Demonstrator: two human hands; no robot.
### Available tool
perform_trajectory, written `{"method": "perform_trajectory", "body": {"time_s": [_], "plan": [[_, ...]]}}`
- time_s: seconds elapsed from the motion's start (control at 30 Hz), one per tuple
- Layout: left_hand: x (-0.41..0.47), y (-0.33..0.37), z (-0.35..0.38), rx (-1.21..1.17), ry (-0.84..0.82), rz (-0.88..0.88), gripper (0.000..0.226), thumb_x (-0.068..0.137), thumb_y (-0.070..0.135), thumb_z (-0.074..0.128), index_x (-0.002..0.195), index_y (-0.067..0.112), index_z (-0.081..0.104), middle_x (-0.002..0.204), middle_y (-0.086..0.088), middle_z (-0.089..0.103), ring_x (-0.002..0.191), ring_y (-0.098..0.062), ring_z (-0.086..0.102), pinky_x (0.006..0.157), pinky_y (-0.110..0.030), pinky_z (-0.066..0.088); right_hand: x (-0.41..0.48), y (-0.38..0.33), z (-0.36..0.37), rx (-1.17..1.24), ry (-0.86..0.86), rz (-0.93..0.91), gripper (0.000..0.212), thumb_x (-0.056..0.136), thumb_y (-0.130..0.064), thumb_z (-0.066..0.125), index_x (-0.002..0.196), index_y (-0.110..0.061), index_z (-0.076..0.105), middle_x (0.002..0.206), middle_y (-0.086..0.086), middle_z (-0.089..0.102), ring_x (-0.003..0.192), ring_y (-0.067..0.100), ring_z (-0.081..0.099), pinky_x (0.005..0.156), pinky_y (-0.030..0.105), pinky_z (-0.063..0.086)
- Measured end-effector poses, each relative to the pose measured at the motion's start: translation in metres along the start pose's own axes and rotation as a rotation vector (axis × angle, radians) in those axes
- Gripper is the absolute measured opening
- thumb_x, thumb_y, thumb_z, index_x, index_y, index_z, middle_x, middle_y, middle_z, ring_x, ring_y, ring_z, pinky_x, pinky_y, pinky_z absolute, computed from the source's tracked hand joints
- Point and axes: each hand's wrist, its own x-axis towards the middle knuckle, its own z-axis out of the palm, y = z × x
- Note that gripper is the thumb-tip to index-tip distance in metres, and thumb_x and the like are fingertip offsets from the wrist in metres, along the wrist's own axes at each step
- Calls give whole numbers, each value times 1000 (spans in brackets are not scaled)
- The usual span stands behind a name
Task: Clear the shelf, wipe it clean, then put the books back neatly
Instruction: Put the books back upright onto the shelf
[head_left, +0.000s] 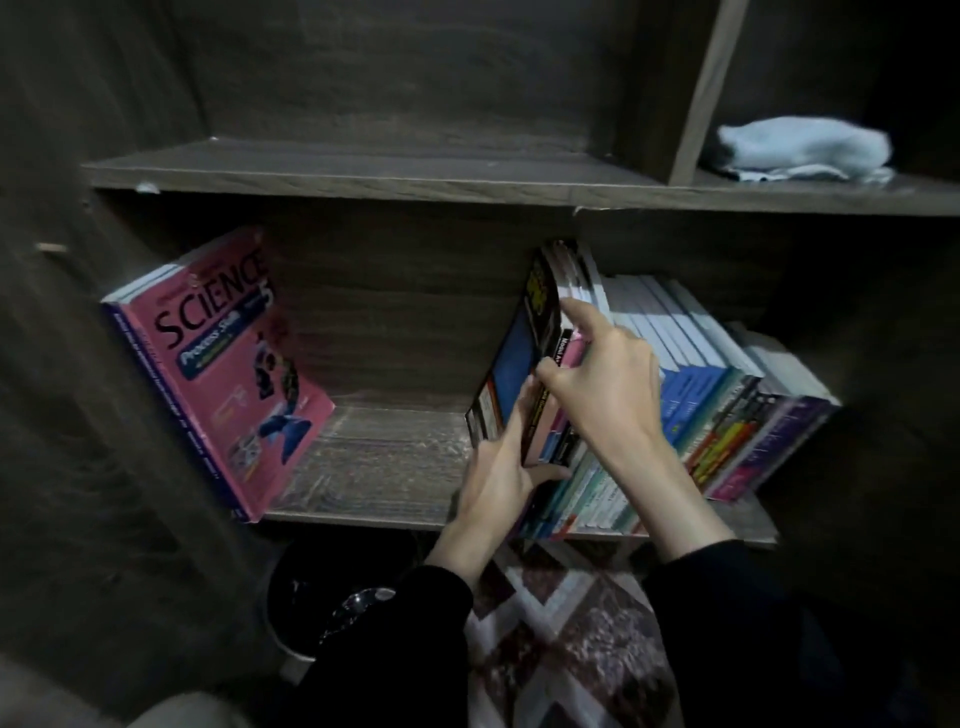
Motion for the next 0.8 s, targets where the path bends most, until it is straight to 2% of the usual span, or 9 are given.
{"method": "perform_trajectory", "body": {"time_s": [0.1,0.2,0.27,0.33,0.43,0.53,0.63,0.7,0.8], "plan": [[1,-2,5,-7,2,31,107,77,31,77,144,56,-2,111,-16,68,100,-27,66,85,-39,53,-4,3,-10,-314,-16,-45,61,88,-33,62,143,-26,38,122,15,48,119,32,39,91,37,37],[0,2,5,66,-1,37,104,78,37,74,143,57,-4,101,-21,69,85,-32,68,75,-42,55,-4,-1,-15,-570,61,-109,56,87,-38,61,137,-20,43,139,17,33,131,34,22,98,40,25],[-1,8,3,127,-10,-10,103,80,42,71,141,56,-11,83,-21,68,73,-33,66,67,-41,54,-3,3,-12,-564,38,-112,59,88,-37,59,140,-19,39,150,13,26,139,32,16,104,47,22],[-2,12,0,160,-33,-37,101,83,42,68,140,49,-15,82,-22,67,73,-35,65,64,-38,52,-5,6,-5,-480,16,-96,61,91,-34,53,145,-18,32,149,7,34,139,28,23,106,49,26],[-3,13,-8,192,-121,-50,98,86,37,67,139,44,-16,94,-20,68,84,-34,65,67,-32,47,-10,9,4,-371,77,-82,59,91,-30,50,146,-17,33,146,5,40,134,27,32,104,48,33],[-2,5,-30,174,-246,-81,89,87,28,68,149,40,4,124,-12,59,108,-29,58,87,-28,47,-13,13,11,-293,179,-90,56,87,-27,54,141,-15,43,140,8,48,127,32,40,98,50,39],[-5,-5,-72,263,-12,-62,72,88,20,66,149,25,27,147,-9,39,135,-26,34,111,-28,25,-14,15,19,-258,276,-100,52,83,-26,55,134,-14,51,133,12,54,118,38,46,93,52,42],[-11,-10,-110,328,246,-85,64,88,14,63,146,19,36,141,-13,41,130,-30,33,107,-28,22,-15,16,26,-234,327,-87,51,82,-26,53,131,-14,53,131,14,55,111,40,49,94,53,41],[-18,-15,-174,553,603,-155,64,82,9,64,142,14,42,137,-18,42,122,-38,36,103,-40,27,-16,14,33,-202,395,-67,50,81,-26,50,129,-13,54,130,16,54,104,41,52,98,52,36]]}}
